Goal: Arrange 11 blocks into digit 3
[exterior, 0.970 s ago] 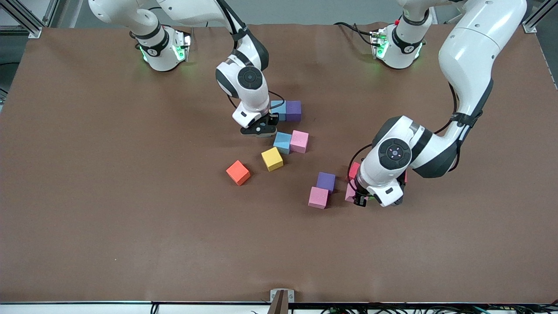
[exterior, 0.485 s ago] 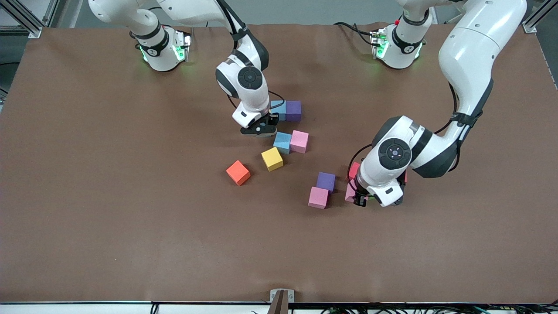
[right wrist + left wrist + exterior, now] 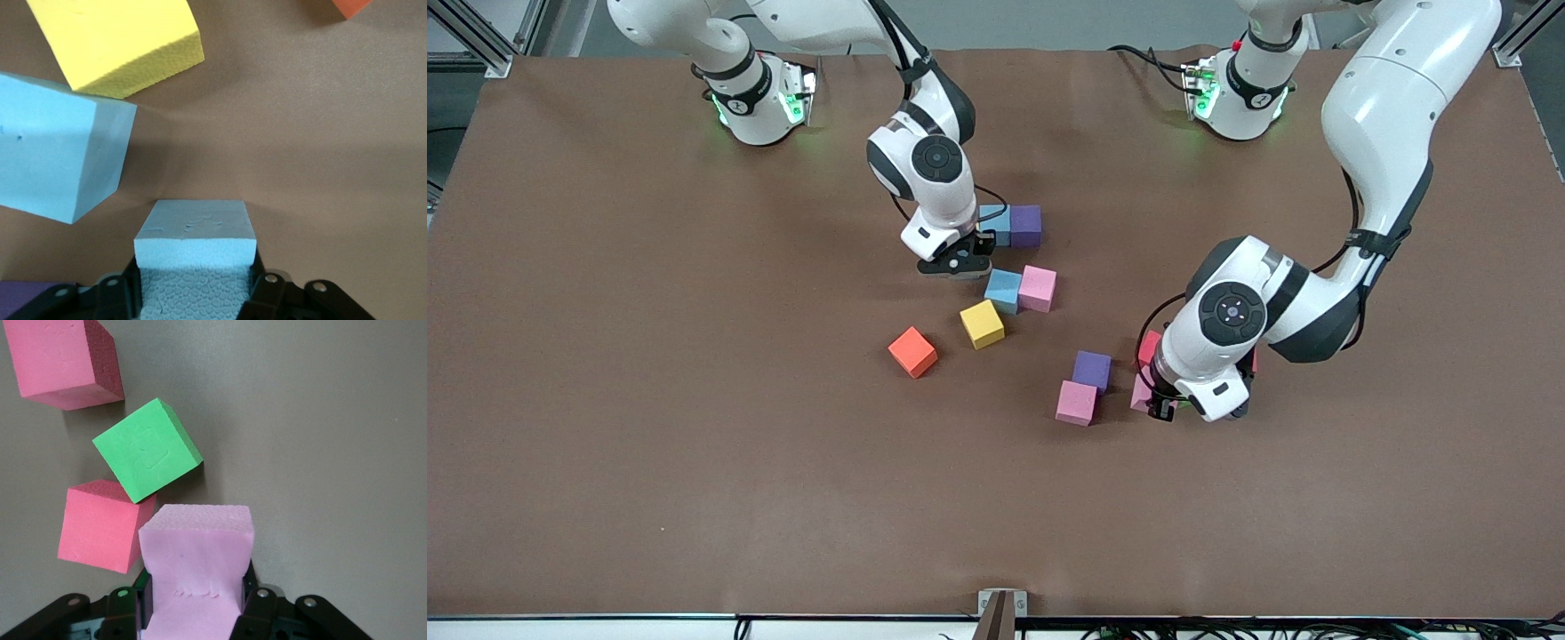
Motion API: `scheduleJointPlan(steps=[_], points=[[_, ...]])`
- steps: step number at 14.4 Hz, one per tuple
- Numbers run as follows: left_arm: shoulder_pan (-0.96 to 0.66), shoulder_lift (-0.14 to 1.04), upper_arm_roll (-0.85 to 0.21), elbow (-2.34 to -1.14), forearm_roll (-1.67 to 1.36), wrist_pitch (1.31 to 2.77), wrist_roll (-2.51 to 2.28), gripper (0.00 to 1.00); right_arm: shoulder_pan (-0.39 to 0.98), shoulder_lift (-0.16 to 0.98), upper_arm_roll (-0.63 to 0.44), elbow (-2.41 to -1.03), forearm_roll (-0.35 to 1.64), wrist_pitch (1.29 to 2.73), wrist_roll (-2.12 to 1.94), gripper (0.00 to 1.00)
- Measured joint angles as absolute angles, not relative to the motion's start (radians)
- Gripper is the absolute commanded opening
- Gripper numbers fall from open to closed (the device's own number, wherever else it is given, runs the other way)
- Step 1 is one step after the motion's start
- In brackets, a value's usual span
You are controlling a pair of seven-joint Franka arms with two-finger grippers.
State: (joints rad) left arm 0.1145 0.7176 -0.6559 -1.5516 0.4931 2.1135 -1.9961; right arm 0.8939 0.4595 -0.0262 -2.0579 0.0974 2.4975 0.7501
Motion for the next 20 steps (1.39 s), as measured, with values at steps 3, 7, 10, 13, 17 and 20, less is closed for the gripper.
scheduleJointPlan(steps=[3, 7, 10, 13, 17, 20], points=[[0.115, 0.718, -0.656, -1.552, 0.493, 2.113, -1.996, 0.30, 0.894, 0.462, -0.026, -2.059, 0.097, 2.498, 0.750, 1.00], [0.115, 0.718, -0.656, -1.552, 0.493, 2.113, -1.995, 0.30, 0.894, 0.462, -0.026, -2.059, 0.097, 2.494, 0.750, 1.00], [0.115, 0.718, -0.656, -1.552, 0.493, 2.113, -1.995, 0.30, 0.894, 0.447, -0.028, -2.050, 0.097, 2.461, 0.750, 1.00], [0.115, 0.718, -0.656, -1.552, 0.493, 2.113, -1.995, 0.30, 0.885, 0.394, -0.037, -2.042, 0.097, 2.400, 0.753, 1.00], [0.115, 0.718, -0.656, -1.552, 0.493, 2.113, -1.994, 0.30, 0.834, 0.302, -0.057, -2.038, 0.098, 2.271, 0.846, 1.00], [0.115, 0.718, -0.656, -1.552, 0.493, 2.113, -1.994, 0.30, 0.814, 0.273, -0.102, -2.025, 0.096, 2.177, 0.968, 1.00]])
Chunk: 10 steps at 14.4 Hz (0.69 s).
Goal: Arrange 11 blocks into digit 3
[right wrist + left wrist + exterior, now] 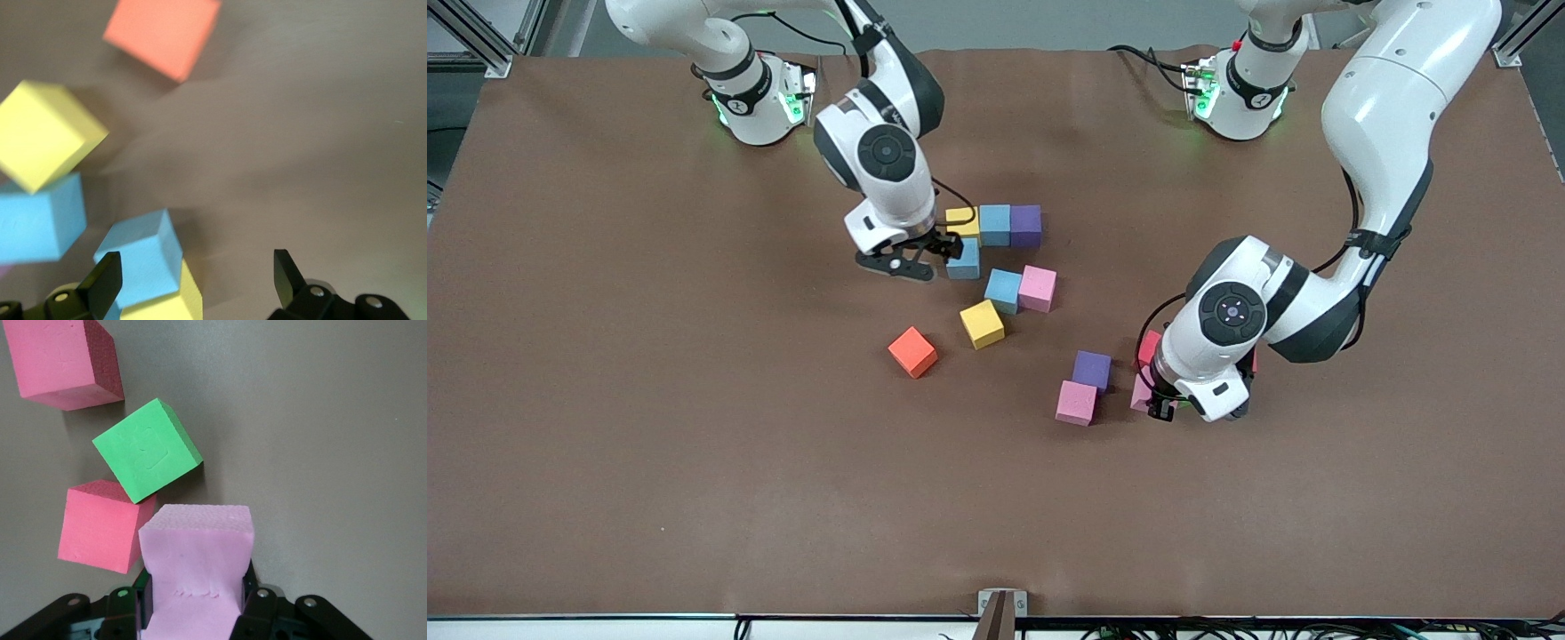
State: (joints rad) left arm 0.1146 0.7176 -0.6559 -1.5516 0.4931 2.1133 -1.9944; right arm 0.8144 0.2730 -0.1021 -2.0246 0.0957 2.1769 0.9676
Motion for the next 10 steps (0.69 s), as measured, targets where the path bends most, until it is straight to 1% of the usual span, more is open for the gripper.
scheduleJointPlan(steps=[3, 6, 8, 10], points=[[0.115, 0.718, -0.656, -1.552, 0.493, 2.113, -1.994, 0.30, 0.809, 0.272, -0.120, -1.997, 0.093, 2.173, 1.034, 1.00], [0.115, 0.718, -0.656, -1.552, 0.493, 2.113, -1.994, 0.30, 0.831, 0.296, -0.113, -1.940, 0.093, 2.183, 1.290, 1.00], [0.115, 0.718, -0.656, -1.552, 0.493, 2.113, -1.994, 0.30, 0.860, 0.362, -0.111, -1.863, 0.095, 2.190, 1.472, 1.00], [0.115, 0.718, -0.656, -1.552, 0.493, 2.113, -1.994, 0.30, 0.874, 0.454, -0.110, -1.761, 0.096, 2.192, 1.661, 1.00]])
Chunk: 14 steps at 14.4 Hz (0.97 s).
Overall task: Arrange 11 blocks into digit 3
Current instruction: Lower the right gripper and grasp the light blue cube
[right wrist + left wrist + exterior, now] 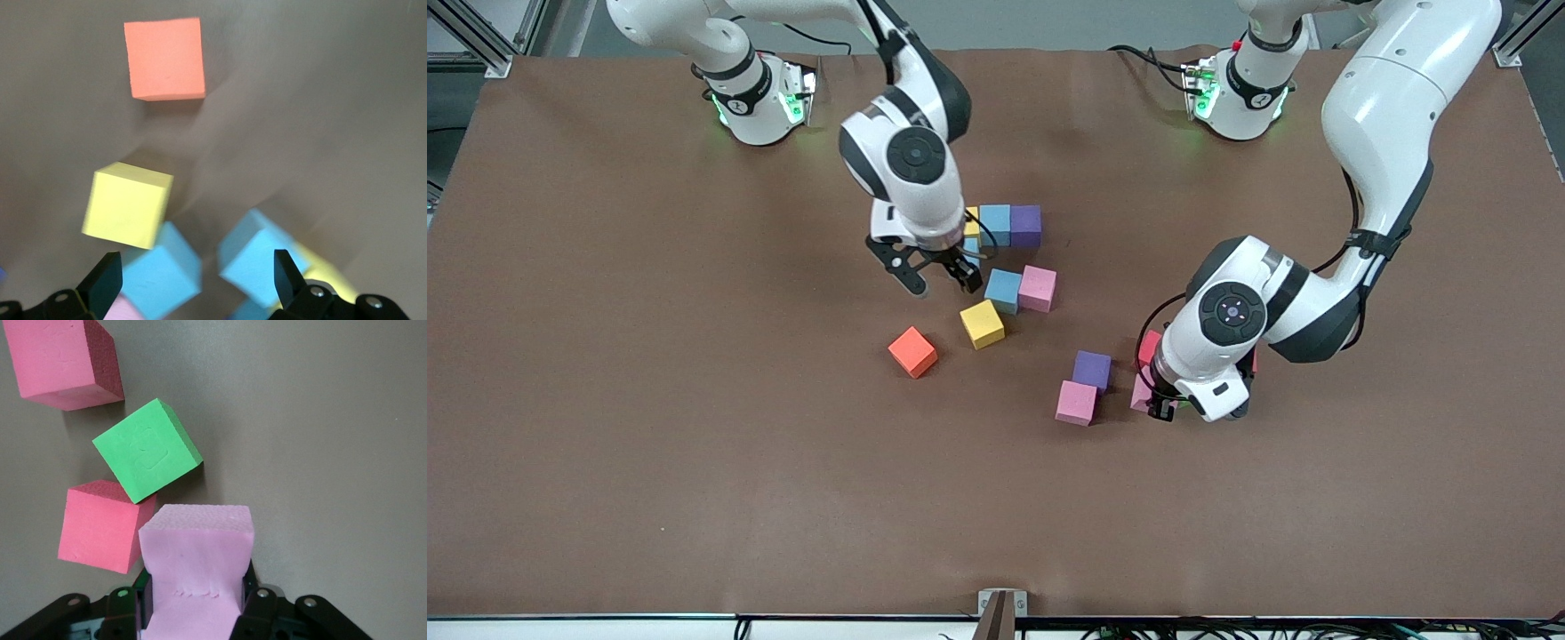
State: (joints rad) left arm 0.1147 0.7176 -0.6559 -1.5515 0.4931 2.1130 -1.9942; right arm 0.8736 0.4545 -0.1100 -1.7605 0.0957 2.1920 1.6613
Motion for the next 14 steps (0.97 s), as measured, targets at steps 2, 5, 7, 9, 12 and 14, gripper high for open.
scheduleJointPlan(steps=[2, 5, 7, 9, 12, 14], points=[[0.115, 0.718, -0.656, -1.552, 0.493, 2.113, -1.994, 0.30, 0.874, 0.528, -0.111, -1.687, 0.105, 2.196, 1.818, 1.00], [0.115, 0.718, -0.656, -1.552, 0.493, 2.113, -1.994, 0.30, 0.874, 0.563, -0.112, -1.657, 0.187, 2.212, 1.974, 1.00], [0.115, 0.718, -0.656, -1.551, 0.493, 2.113, -1.994, 0.30, 0.874, 0.570, -0.111, -1.657, 0.230, 2.236, 2.069, 1.00], [0.115, 0.718, -0.656, -1.552, 0.493, 2.113, -1.994, 0.30, 0.876, 0.587, -0.110, -1.657, 0.238, 2.272, 2.161, 1.00], [0.114, 0.718, -0.656, -1.552, 0.493, 2.113, -1.994, 0.30, 0.898, 0.623, -0.107, -1.657, 0.246, 2.288, 2.228, 1.00], [0.114, 0.718, -0.657, -1.552, 0.493, 2.113, -1.994, 0.30, 0.923, 0.642, -0.106, -1.657, 0.249, 2.294, 2.259, 1.00]])
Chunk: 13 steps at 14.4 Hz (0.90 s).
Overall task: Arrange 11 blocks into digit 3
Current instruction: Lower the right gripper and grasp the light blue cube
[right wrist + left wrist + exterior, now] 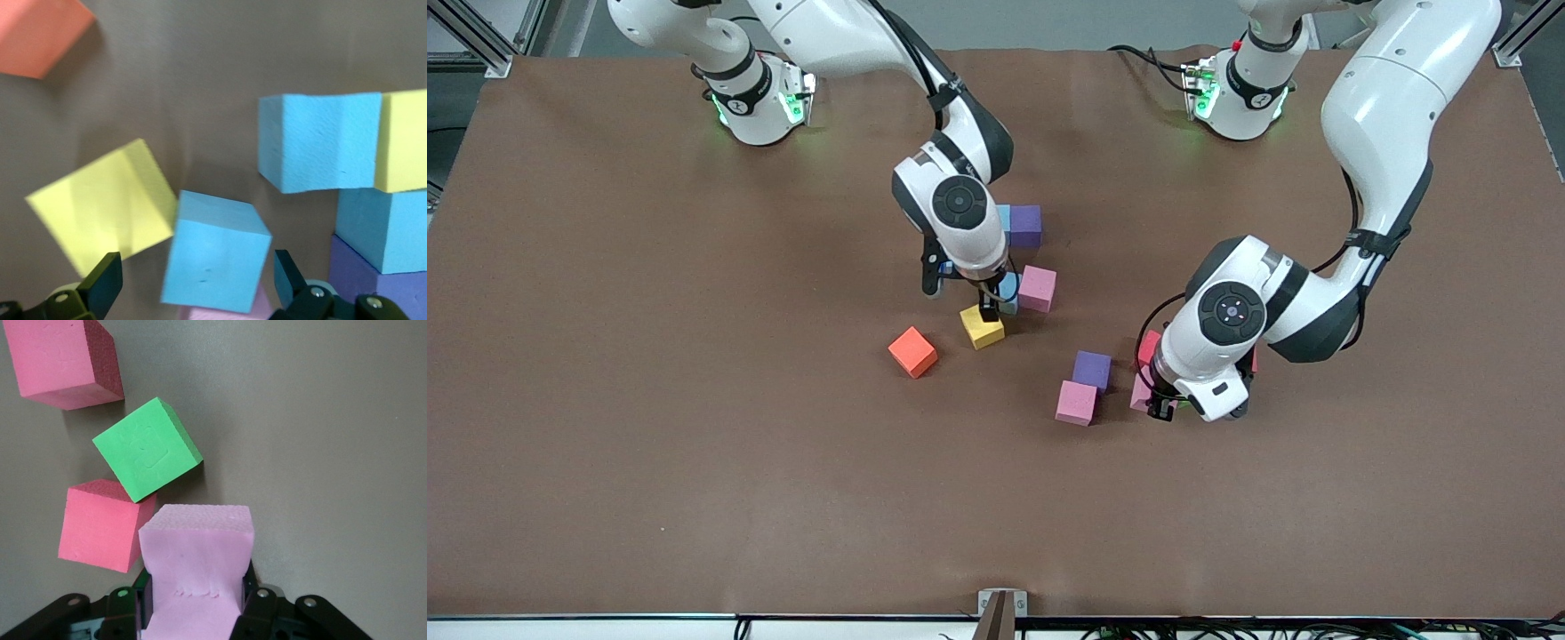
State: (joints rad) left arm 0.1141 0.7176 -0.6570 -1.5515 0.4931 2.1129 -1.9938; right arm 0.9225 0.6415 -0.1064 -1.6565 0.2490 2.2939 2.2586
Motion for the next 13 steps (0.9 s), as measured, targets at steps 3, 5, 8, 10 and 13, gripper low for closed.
scheduleJointPlan(steps=[3, 5, 8, 10, 13], points=[[0.114, 0.718, -0.657, -1.552, 0.493, 2.113, -1.994, 0.30, 0.938, 0.651, -0.106, -1.656, 0.250, 2.299, 2.279, 1.00], [0.114, 0.718, -0.657, -1.552, 0.493, 2.113, -1.994, 0.30, 0.939, 0.651, -0.106, -1.656, 0.250, 2.299, 2.286, 1.00], [0.114, 0.718, -0.658, -1.552, 0.493, 2.113, -1.994, 0.30, 0.941, 0.653, -0.106, -1.656, 0.250, 2.299, 2.289, 1.00], [0.114, 0.718, -0.658, -1.552, 0.493, 2.113, -1.994, 0.30, 0.941, 0.655, -0.107, -1.656, 0.250, 2.306, 2.290, 1.00], [0.114, 0.718, -0.658, -1.552, 0.493, 2.113, -1.994, 0.30, 0.941, 0.663, -0.107, -1.656, 0.250, 2.318, 2.290, 1.00]])
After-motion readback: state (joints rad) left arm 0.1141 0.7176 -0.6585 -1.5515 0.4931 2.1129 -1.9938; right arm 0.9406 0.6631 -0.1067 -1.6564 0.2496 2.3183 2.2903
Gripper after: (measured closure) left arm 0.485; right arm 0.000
